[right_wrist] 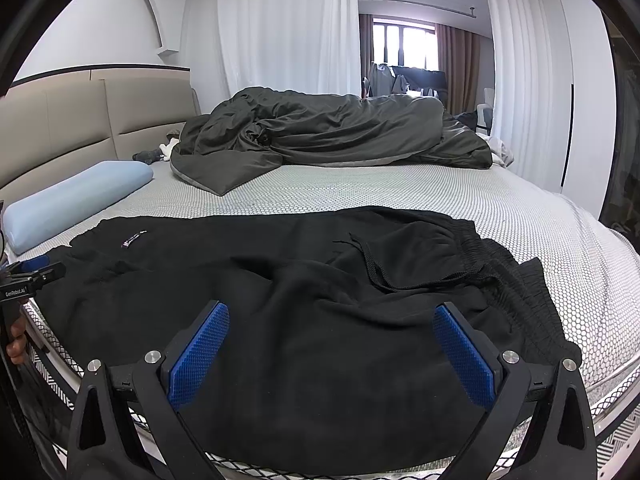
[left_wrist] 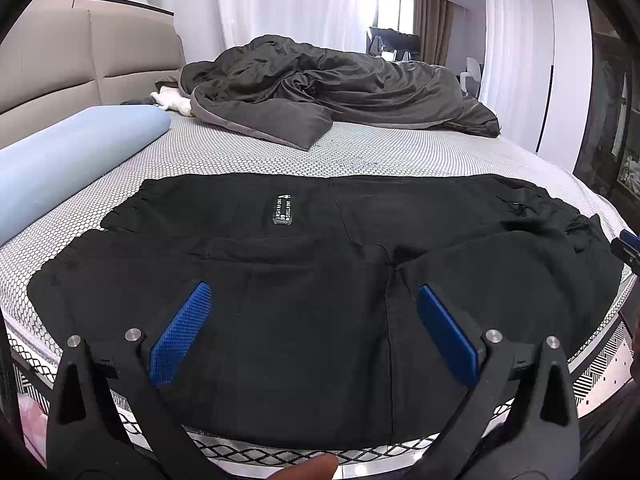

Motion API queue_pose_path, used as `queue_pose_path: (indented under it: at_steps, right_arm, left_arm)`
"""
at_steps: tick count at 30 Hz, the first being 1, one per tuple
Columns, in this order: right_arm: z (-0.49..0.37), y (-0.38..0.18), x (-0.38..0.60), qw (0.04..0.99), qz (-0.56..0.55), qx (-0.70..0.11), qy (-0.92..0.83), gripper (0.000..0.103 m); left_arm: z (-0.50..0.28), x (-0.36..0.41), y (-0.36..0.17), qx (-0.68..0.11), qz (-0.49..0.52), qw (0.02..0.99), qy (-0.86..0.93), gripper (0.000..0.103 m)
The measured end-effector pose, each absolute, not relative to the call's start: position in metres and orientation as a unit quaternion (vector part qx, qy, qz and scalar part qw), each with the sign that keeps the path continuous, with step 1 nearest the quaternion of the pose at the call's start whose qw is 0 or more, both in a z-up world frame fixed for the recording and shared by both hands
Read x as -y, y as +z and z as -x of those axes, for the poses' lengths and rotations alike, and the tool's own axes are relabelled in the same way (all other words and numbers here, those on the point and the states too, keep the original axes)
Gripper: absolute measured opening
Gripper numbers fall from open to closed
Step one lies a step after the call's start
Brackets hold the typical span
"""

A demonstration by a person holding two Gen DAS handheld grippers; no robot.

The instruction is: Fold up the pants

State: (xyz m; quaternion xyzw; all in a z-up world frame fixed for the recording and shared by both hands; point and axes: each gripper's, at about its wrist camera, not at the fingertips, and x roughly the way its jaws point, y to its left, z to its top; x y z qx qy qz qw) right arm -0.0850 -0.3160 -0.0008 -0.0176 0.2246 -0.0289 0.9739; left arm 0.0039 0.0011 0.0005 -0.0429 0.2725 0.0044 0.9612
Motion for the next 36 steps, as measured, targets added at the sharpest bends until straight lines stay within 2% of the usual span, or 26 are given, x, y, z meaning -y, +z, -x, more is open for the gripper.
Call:
queue_pose_path:
  at_steps: [25, 36]
  right_arm:
    - [0.084, -0.002, 0.315, 0.973, 0.022, -0.227, -0.030, 0.103]
    - [0.079, -0.006, 0.323, 0.972, 0.011, -0.234, -0.034, 0.103]
  left_arm:
    - [-0.003, -0.002, 0.002, -0.273, 0.043, 0.961, 0.005, 0.102]
    - [-0.005, -0.026, 0.003, -0.274, 0.082, 0.958, 0.013, 0.102]
